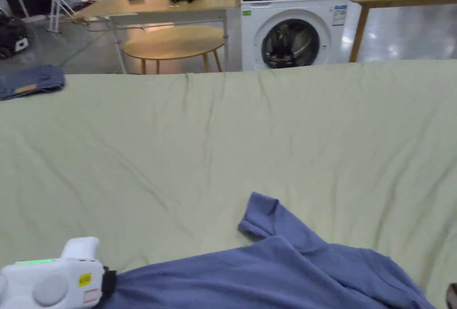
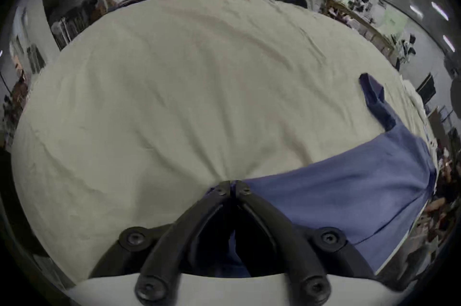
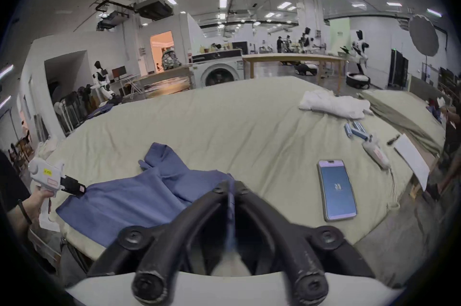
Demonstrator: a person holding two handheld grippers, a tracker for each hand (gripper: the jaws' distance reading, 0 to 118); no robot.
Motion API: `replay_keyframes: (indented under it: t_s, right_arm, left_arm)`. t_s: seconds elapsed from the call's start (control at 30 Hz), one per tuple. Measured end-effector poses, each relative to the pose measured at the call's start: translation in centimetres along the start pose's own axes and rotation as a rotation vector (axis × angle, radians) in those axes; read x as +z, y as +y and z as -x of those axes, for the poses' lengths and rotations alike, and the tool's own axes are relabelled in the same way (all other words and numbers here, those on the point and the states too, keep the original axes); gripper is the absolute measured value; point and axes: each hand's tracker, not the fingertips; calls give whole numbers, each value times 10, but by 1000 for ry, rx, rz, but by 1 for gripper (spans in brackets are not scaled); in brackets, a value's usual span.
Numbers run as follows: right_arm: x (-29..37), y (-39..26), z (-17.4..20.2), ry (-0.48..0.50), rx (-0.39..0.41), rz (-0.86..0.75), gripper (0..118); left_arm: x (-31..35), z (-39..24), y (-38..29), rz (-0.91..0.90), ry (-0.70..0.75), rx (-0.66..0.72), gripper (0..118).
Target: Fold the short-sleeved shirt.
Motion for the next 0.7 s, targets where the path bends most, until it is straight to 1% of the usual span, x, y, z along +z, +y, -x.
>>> replay_keyframes:
  t_s: [0.03,0.07,0.1,0.2,0.27,0.3,0.33,0.37,0.4,0.47,0.5,0.53,0.57,0.6,0.63,0.67,0.7]
  right_arm:
    - [2,0,-1,-7,-24,28,38]
    - [0,-2,-4,0,-44,61,66]
    - [-6,-6,-9,3,-79,106,81]
    - [-28,-23,-15,23,-190,158,81]
    - [-49,-33,-17,43,-237,196,81]
    - [-59,-38,-16,27,-251,227,75]
    - [-70,-43,-16,-1,-261,266,59]
    - [-77,-48,-16,-21,-265,282,33]
    - [-84,-54,-17,-37,-271,305,14]
    - [-87,-63,-17,38,-353,317,10]
    - [-84,-65,-15,30,-364,300,10]
    - [-78,-62,-13,21,-337,290,10]
    - [-72,-56,-11,17,-325,271,10]
    - [-67,-50,-12,25,-324,251,9]
    - [-61,-41,-12,47,-329,212,9]
    - [-54,-31,-11,60,-328,174,9]
    - [-48,-21,-9,90,-320,145,9]
  left_arm:
    - [-1,1,1,5,-1,-10,0]
    - [5,-9,-3,5,-2,-8,0]
    - [6,-10,-4,6,-1,-8,0]
    - [11,-14,-8,1,-8,-2,0]
    - [14,-15,-11,-5,-15,1,0]
    - [14,-15,-11,-6,-20,7,0]
    - [17,-15,-11,-7,-25,15,0]
    - [19,-15,-12,-6,-30,19,0]
    - [20,-15,-13,-8,-34,23,0]
    - [20,-12,-14,-15,-42,36,0]
    - [21,-11,-15,-22,-48,41,0]
    - [22,-10,-18,-35,-57,44,0]
    - [27,-7,-21,-49,-72,52,0]
    - [32,-2,-19,-106,-113,64,0]
    - [42,1,-18,-111,-115,69,0]
    - [58,2,-16,-163,-95,88,0]
    - [78,2,-14,-232,-138,94,0]
